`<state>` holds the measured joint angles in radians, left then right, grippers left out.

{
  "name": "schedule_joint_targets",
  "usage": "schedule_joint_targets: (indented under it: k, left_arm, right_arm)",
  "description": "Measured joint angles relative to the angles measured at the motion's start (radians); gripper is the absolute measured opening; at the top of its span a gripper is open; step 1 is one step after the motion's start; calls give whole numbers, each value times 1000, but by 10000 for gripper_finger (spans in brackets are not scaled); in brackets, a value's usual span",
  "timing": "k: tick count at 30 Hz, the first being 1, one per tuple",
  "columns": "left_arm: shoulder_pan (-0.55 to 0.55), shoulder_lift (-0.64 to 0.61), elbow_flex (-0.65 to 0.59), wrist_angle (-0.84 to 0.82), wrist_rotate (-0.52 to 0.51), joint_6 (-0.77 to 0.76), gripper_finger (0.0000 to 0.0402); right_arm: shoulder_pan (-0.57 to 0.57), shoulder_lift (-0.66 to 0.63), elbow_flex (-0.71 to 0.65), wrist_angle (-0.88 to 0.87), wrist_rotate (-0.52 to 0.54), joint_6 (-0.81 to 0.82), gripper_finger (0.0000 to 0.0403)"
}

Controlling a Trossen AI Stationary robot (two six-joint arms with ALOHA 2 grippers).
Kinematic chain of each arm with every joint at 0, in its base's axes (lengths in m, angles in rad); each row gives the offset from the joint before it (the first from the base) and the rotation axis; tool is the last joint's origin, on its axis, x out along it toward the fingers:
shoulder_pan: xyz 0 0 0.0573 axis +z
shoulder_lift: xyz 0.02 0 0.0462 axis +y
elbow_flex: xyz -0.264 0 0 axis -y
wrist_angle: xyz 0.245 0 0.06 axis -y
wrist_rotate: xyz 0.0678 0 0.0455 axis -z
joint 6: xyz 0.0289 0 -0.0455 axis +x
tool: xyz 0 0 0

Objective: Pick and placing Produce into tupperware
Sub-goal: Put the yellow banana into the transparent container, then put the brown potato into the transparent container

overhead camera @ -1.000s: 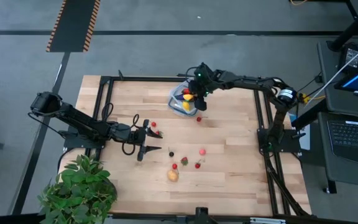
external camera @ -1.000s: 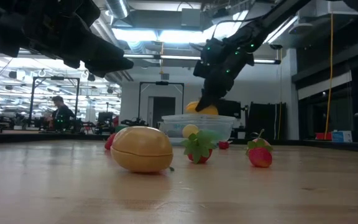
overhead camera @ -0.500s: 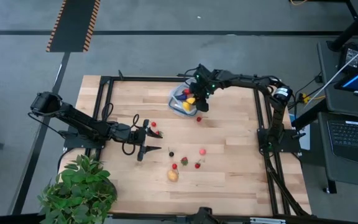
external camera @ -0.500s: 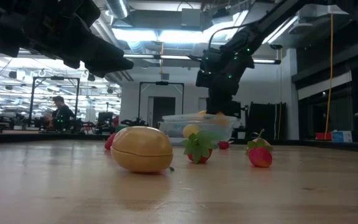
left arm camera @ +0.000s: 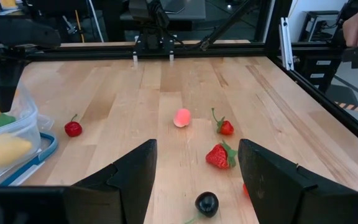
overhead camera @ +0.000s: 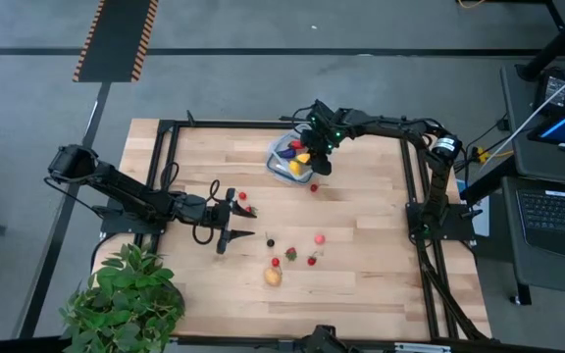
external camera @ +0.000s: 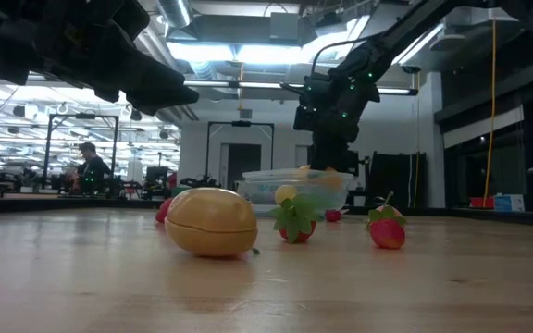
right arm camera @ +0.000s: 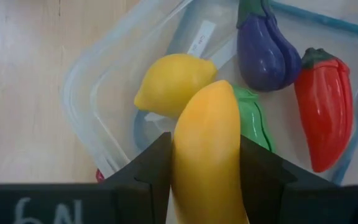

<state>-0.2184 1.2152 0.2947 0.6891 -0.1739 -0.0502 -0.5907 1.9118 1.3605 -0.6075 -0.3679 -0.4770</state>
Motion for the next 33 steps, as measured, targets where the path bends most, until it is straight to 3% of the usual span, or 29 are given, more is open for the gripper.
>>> schedule_joint_targets:
  k: [14,20,33]
  left_arm:
    - [0,0,0,0,0,0,220]
    - [0,0,0,0,0,0,220]
    - [0,0,0,0,-1,7,220]
  right_arm:
    - [-1,0,0,-58,-1,27,145]
    - [-1,0,0,-54,-1,32,178]
    - [-1,-12,11,-48,9,31,130]
